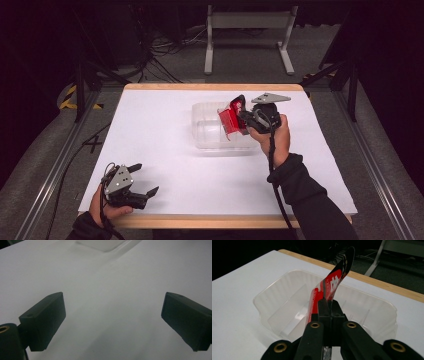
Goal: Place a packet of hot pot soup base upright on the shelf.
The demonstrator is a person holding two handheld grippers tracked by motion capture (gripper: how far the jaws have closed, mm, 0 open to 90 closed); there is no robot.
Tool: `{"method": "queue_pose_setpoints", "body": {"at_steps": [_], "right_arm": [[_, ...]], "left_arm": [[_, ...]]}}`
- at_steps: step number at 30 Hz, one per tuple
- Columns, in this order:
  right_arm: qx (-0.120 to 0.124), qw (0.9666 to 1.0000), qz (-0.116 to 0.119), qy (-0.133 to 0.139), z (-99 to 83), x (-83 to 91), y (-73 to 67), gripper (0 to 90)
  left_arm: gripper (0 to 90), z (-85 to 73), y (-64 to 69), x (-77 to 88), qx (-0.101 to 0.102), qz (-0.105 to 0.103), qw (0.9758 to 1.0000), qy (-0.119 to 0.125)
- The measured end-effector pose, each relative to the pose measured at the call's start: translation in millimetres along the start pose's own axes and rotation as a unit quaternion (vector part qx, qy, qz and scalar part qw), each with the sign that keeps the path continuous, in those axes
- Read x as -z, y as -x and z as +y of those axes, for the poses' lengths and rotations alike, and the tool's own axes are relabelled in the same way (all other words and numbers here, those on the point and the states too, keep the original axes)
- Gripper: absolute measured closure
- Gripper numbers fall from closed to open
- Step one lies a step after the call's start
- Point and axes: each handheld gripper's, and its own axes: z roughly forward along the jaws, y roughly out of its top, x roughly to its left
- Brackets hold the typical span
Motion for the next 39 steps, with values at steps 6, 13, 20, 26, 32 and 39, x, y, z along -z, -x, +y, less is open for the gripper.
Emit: {"method": "queue_pose_setpoints", "body": {"at_steps": [6, 13, 20, 26, 32, 39], "right_arm": [[-0.018, 0.9998, -0.002, 0.005, -5.0, 6.6, 3.9, 90.0], [-0.02, 0.9998, 0.004, -0.006, -8.7, 5.2, 2.0, 88.2], [-0.008, 0.9998, 0.004, -0.017, -7.6, -7.0, -3.4, 84.5], [-0.005, 0.9998, 0.009, -0.019, -6.6, -11.9, -5.6, 79.1], [0.004, 0.9995, 0.022, -0.021, -6.3, -13.1, -6.1, 68.6], [0.033, 0.9979, 0.051, -0.023, -7.0, -11.7, -9.4, 61.6]], "left_arm": [[6.2, 0.2, -0.1, 0.1, 0.0, 0.001, 1.0, 0.0], [6.2, 0.5, 0.1, -0.3, -0.002, 0.001, 1.0, -0.002], [6.1, -0.1, -0.4, -0.2, -0.002, -0.001, 1.0, -0.001], [6.1, -0.2, -0.1, 0.2, 0.001, -0.001, 1.0, -0.001], [6.0, 0.1, -0.2, -0.2, -0.003, -0.002, 1.0, 0.0], [6.0, 0.1, 0.0, -0.2, -0.004, -0.002, 1.0, -0.001]]}}
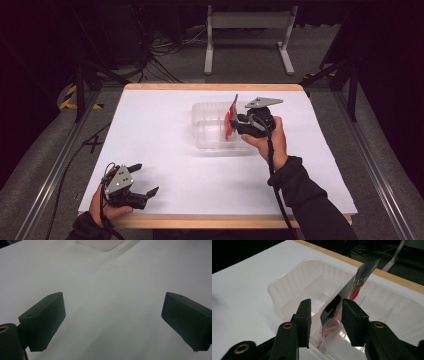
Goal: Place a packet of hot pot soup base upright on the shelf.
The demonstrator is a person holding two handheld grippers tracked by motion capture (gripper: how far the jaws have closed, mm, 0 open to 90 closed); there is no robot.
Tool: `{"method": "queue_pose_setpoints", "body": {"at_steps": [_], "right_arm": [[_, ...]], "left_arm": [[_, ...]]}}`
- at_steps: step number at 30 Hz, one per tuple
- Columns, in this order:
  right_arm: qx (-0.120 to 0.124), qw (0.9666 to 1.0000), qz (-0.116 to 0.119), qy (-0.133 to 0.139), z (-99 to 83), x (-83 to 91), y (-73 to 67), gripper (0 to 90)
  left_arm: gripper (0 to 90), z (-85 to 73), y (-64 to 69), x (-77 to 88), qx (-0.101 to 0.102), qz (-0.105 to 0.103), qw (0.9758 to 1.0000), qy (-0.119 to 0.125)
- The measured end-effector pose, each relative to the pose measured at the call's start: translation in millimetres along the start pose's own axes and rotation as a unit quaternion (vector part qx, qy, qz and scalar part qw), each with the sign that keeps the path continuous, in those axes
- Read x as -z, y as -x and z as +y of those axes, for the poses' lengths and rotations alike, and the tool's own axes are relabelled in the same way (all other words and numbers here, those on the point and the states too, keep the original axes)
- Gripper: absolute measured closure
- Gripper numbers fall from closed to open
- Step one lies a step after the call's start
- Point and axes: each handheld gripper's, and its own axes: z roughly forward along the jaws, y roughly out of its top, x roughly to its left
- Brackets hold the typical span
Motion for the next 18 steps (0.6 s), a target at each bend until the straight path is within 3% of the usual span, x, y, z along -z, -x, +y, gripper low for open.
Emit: {"method": "queue_pose_setpoints", "body": {"at_steps": [18], "right_arm": [[0.031, 0.9995, 0.001, -0.01, 1.8, 1.2, -6.4, 62.0]], "left_arm": [[6.0, 0.0, 0.1, 0.5, 0.001, 0.0, 1.0, 0.001]]}}
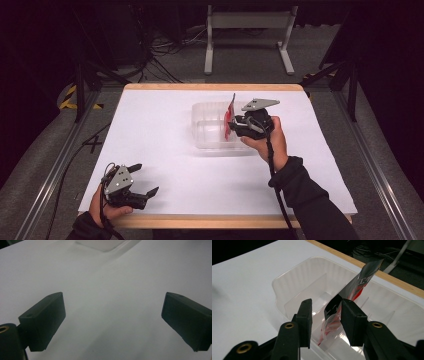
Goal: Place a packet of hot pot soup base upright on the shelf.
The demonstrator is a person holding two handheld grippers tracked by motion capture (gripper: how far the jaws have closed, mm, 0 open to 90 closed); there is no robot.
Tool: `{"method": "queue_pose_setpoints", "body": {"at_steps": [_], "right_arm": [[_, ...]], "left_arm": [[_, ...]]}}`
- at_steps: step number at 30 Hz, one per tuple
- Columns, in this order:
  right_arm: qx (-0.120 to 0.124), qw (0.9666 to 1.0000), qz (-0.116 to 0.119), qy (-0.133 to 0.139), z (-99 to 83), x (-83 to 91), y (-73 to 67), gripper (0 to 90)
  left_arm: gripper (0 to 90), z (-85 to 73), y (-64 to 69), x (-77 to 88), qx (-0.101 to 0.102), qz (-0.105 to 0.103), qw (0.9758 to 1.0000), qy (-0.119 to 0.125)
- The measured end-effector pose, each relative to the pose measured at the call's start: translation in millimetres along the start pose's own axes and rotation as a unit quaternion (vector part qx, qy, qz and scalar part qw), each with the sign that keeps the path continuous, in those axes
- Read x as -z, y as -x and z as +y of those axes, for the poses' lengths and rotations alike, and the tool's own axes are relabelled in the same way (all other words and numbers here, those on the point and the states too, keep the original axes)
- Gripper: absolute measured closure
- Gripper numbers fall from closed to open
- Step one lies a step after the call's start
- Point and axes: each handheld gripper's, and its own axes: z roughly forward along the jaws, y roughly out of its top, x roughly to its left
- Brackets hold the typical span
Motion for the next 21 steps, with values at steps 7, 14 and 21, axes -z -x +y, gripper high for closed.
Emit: {"method": "queue_pose_setpoints", "body": {"at_steps": [7, 14, 21], "right_arm": [[0.024, 0.9996, -0.013, -0.008, 1.0, 9.6, 1.0, 60.9], [0.044, 0.9988, -0.021, -0.005, -0.9, 19.9, 1.2, 62.9], [0.066, 0.9977, -0.017, -0.003, -5.2, 35.6, -0.4, 62.9]], "left_arm": [[6.0, 0.2, 0.1, 0.0, 0.001, 0.002, 1.0, -0.001], [6.0, -0.2, -0.3, -0.3, 0.005, 0.002, 1.0, 0.001], [6.0, 0.1, 0.1, -0.4, 0.002, 0.0, 1.0, 0.0]]}}
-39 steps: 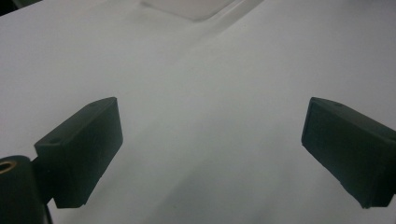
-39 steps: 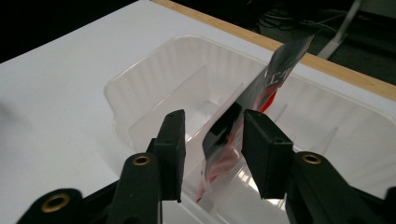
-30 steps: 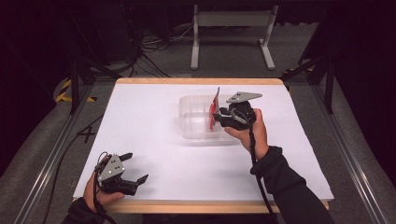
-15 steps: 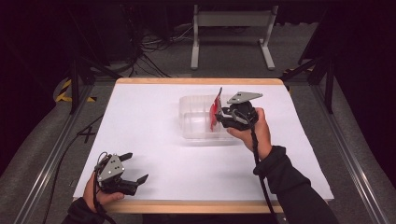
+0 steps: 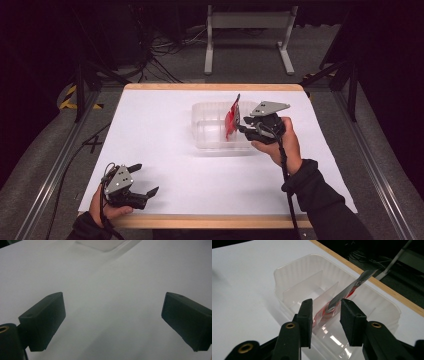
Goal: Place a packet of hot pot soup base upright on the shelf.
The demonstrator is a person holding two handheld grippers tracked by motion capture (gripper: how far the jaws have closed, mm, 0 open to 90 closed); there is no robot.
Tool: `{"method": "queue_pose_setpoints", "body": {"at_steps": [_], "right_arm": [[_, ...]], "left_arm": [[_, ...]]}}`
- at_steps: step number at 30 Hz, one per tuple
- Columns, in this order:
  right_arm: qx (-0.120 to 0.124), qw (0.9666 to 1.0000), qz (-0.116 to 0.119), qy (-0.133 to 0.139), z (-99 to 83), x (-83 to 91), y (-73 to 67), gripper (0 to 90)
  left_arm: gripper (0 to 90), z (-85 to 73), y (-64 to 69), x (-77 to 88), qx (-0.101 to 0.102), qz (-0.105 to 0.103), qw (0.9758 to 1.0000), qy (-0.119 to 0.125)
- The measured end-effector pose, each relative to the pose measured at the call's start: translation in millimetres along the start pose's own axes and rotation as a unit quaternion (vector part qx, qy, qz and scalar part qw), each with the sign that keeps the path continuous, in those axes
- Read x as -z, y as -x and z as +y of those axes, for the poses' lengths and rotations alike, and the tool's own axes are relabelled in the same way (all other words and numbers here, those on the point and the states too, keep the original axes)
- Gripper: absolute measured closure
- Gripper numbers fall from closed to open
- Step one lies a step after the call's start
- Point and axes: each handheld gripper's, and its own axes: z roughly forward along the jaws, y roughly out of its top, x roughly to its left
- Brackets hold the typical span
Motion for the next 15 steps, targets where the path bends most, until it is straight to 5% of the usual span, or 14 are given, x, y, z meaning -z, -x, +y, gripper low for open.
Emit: {"method": "queue_pose_setpoints", "body": {"at_steps": [15], "right_arm": [[0.038, 0.9992, -0.006, -0.005, -17.7, 26.5, 4.4, 62.8]], "left_arm": [[6.0, 0.1, 0.5, 0.2, 0.0, 0.0, 1.0, 0.0]]}}
